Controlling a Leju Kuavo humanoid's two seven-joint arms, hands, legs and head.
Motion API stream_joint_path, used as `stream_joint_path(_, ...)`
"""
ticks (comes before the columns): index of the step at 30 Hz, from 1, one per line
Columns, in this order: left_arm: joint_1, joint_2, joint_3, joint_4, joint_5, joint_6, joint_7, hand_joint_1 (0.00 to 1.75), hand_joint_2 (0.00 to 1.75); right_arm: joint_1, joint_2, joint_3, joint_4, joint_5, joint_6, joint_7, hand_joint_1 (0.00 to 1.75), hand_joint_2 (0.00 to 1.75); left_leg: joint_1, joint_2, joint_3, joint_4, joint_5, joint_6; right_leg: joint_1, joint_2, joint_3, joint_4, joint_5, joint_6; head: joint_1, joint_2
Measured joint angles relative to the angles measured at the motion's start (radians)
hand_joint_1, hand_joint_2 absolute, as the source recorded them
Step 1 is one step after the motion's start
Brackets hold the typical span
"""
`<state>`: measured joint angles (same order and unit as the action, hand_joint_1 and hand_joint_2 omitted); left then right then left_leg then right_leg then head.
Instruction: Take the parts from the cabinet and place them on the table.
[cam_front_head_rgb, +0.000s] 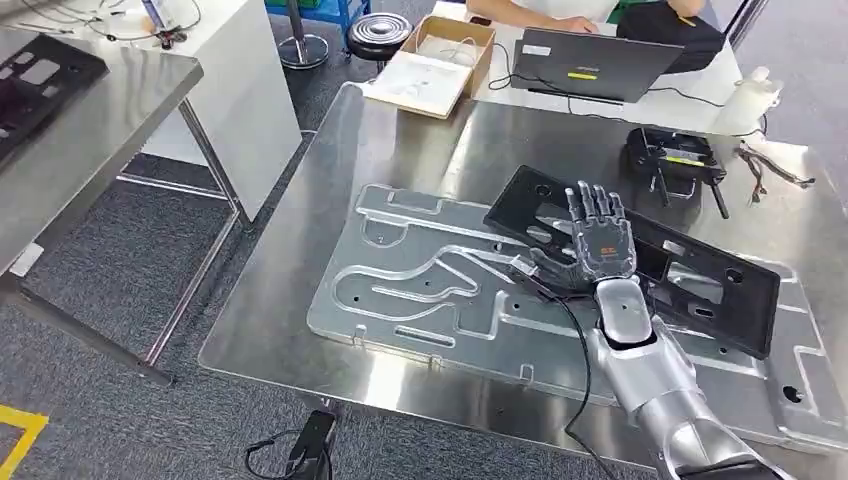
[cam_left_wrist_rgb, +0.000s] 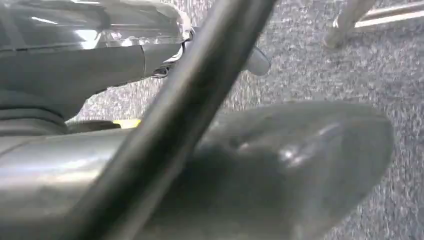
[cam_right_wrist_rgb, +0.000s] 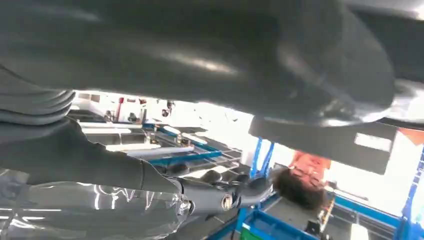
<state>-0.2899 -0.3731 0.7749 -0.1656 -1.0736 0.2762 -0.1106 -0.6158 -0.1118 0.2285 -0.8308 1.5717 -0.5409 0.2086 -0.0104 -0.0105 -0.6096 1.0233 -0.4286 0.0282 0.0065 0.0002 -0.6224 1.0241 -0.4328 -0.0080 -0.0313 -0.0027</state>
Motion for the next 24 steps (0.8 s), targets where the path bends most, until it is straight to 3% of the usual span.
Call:
stream_joint_path(1, 0.005, 0.0, -0.013, 0.0, 0.014, -0.002, 0.0, 0.0, 0.0, 0.001, 0.0, 0.0, 0.0, 0.0, -0.001, 0.004, 0.0, 0.0, -0.002, 0.0, 0.002, 0.001, 0.006, -0.007, -0.004, 0.0, 0.003, -0.007, 0.01, -0.005, 0.0, 0.0)
stream_joint_path(2, 0.007, 0.001, -0.028, 0.0, 0.022, 0.002, -0.002, 0.0, 0.0, 0.002, 0.0, 0.0, 0.0, 0.0, -0.002, 0.007, 0.0, 0.0, -0.003, 0.0, -0.002, 0.006, -0.01, -0.012, -0.016, -0.004, 0.009, -0.018, 0.015, -0.005, 0.0, 0.0)
stream_joint_path(3, 0.012, 0.0, -0.042, 0.002, 0.036, 0.011, -0.008, 0.0, 0.0, 0.004, 0.0, 0.0, 0.0, 0.0, -0.003, 0.011, 0.0, 0.0, -0.005, 0.002, -0.007, 0.028, -0.033, -0.021, -0.018, -0.003, 0.01, -0.021, 0.018, -0.007, 0.0, 0.0)
stream_joint_path(5, 0.024, 0.001, -0.08, 0.01, 0.103, 0.037, -0.017, 0.0, 0.0, 0.015, -0.003, -0.003, 0.0, -0.005, -0.007, -0.021, 0.0, 0.0, 0.007, 0.003, -0.061, 0.172, -0.12, -0.033, -0.018, -0.006, 0.009, -0.02, 0.019, -0.01, 0.0, 0.0)
stream_joint_path(6, 0.023, 0.004, -0.091, 0.009, 0.158, 0.043, -0.006, 0.0, 0.0, 0.017, 0.0, -0.003, 0.001, -0.009, -0.005, -0.054, 0.0, 0.0, 0.009, 0.003, -0.09, 0.247, -0.151, -0.038, -0.018, -0.008, 0.006, -0.019, 0.019, -0.01, 0.0, 0.0)
stream_joint_path(7, 0.017, 0.01, -0.091, 0.001, 0.196, 0.035, 0.016, 0.0, 0.0, 0.013, 0.005, -0.002, 0.005, -0.008, -0.001, -0.079, 0.0, 0.0, 0.012, 0.004, -0.113, 0.3, -0.164, -0.042, -0.019, -0.009, 0.001, -0.015, 0.021, -0.009, 0.0, 0.0)
stream_joint_path(8, 0.008, 0.014, -0.092, -0.012, 0.208, 0.016, 0.037, 0.0, 0.0, 0.002, 0.016, 0.0, 0.011, -0.005, 0.005, -0.079, 0.0, 0.0, 0.015, 0.004, -0.112, 0.301, -0.151, -0.045, -0.021, -0.009, -0.005, -0.01, 0.022, -0.008, 0.0, 0.0)
stream_joint_path(9, -0.005, 0.021, -0.094, -0.019, 0.215, 0.003, 0.049, 0.0, 0.0, -0.009, 0.025, 0.002, 0.017, -0.003, 0.008, -0.075, 0.0, 0.0, 0.018, 0.004, -0.088, 0.257, -0.12, -0.047, -0.021, -0.008, -0.011, -0.004, 0.022, -0.007, 0.0, 0.0)
stream_joint_path(11, -0.031, 0.031, -0.101, -0.031, 0.223, -0.006, 0.057, 0.0, 0.0, -0.028, 0.038, 0.009, 0.025, 0.0, 0.01, -0.071, 0.0, 0.0, 0.021, 0.005, 0.004, 0.089, -0.042, -0.045, -0.022, -0.008, -0.018, 0.007, 0.023, -0.005, 0.0, 0.0)
stream_joint_path(12, -0.039, 0.033, -0.103, -0.035, 0.224, -0.006, 0.058, 0.0, 0.0, -0.034, 0.044, 0.011, 0.028, 0.0, 0.01, -0.069, 0.0, 0.0, 0.021, 0.005, 0.032, 0.025, -0.046, -0.04, -0.022, -0.009, -0.02, 0.01, 0.025, -0.001, 0.0, 0.0)
stream_joint_path(13, -0.046, 0.036, -0.104, -0.04, 0.225, -0.004, 0.059, 0.0, 0.0, -0.042, 0.047, 0.015, 0.032, 0.0, 0.008, -0.067, 0.0, 0.0, 0.015, 0.004, 0.037, 0.016, -0.039, -0.032, -0.017, -0.008, -0.027, 0.014, 0.029, 0.007, 0.0, 0.0)
stream_joint_path(16, -0.047, 0.042, -0.106, -0.048, 0.228, 0.003, 0.059, 0.0, 0.0, -0.05, 0.053, 0.017, 0.043, 0.0, 0.005, -0.067, 0.0, 0.0, 0.009, 0.0, 0.025, 0.018, -0.023, -0.009, -0.022, -0.012, -0.029, 0.004, 0.046, 0.032, 0.0, 0.0)
stream_joint_path(17, -0.045, 0.042, -0.106, -0.048, 0.233, 0.005, 0.059, 0.0, 0.0, -0.05, 0.054, 0.017, 0.048, 0.0, 0.004, -0.067, 0.0, 0.0, 0.014, 0.001, 0.022, 0.006, -0.009, 0.002, -0.023, -0.011, -0.034, 0.005, 0.047, 0.039, 0.0, 0.0)
stream_joint_path(18, -0.046, 0.042, -0.106, -0.049, 0.235, 0.007, 0.059, 0.0, 0.0, -0.051, 0.054, 0.017, 0.052, 0.0, 0.003, -0.067, 0.0, 0.0, 0.016, 0.003, 0.015, 0.002, 0.001, 0.008, -0.027, -0.01, -0.043, 0.021, 0.015, 0.042, 0.0, 0.0)
stream_joint_path(19, -0.048, 0.043, -0.106, -0.05, 0.236, 0.009, 0.058, 0.0, 0.0, -0.052, 0.054, 0.018, 0.056, 0.0, 0.002, -0.068, 0.0, 0.0, 0.016, 0.004, 0.004, 0.002, 0.01, 0.016, -0.027, -0.009, -0.062, 0.071, -0.041, 0.043, 0.0, 0.0)
stream_joint_path(21, -0.048, 0.043, -0.106, -0.052, 0.236, 0.011, 0.056, 0.0, 0.0, -0.054, 0.055, 0.018, 0.062, 0.0, 0.002, -0.068, 0.0, 0.0, 0.013, 0.004, -0.018, 0.002, 0.026, 0.021, -0.028, -0.007, -0.109, 0.221, -0.141, 0.048, 0.0, 0.0)
stream_joint_path(22, -0.048, 0.045, -0.106, -0.052, 0.237, 0.012, 0.056, 0.0, 0.0, -0.053, 0.056, 0.019, 0.066, 0.0, 0.002, -0.068, 0.0, 0.0, 0.011, 0.004, -0.031, 0.002, 0.034, 0.021, -0.028, -0.007, -0.122, 0.277, -0.164, 0.049, 0.0, 0.0)
stream_joint_path(23, -0.047, 0.046, -0.106, -0.052, 0.239, 0.013, 0.056, 0.0, 0.0, -0.053, 0.056, 0.019, 0.069, 0.0, 0.002, -0.068, 0.0, 0.0, 0.01, 0.004, -0.042, 0.003, 0.043, 0.021, -0.028, -0.006, -0.117, 0.297, -0.161, 0.049, 0.0, 0.0)
stream_joint_path(24, -0.047, 0.047, -0.106, -0.052, 0.24, 0.013, 0.056, 0.0, 0.0, -0.053, 0.056, 0.02, 0.072, 0.0, 0.002, -0.069, 0.0, 0.0, 0.009, 0.004, -0.053, 0.003, 0.052, 0.02, -0.027, -0.006, -0.091, 0.276, -0.138, 0.047, 0.0, 0.0)
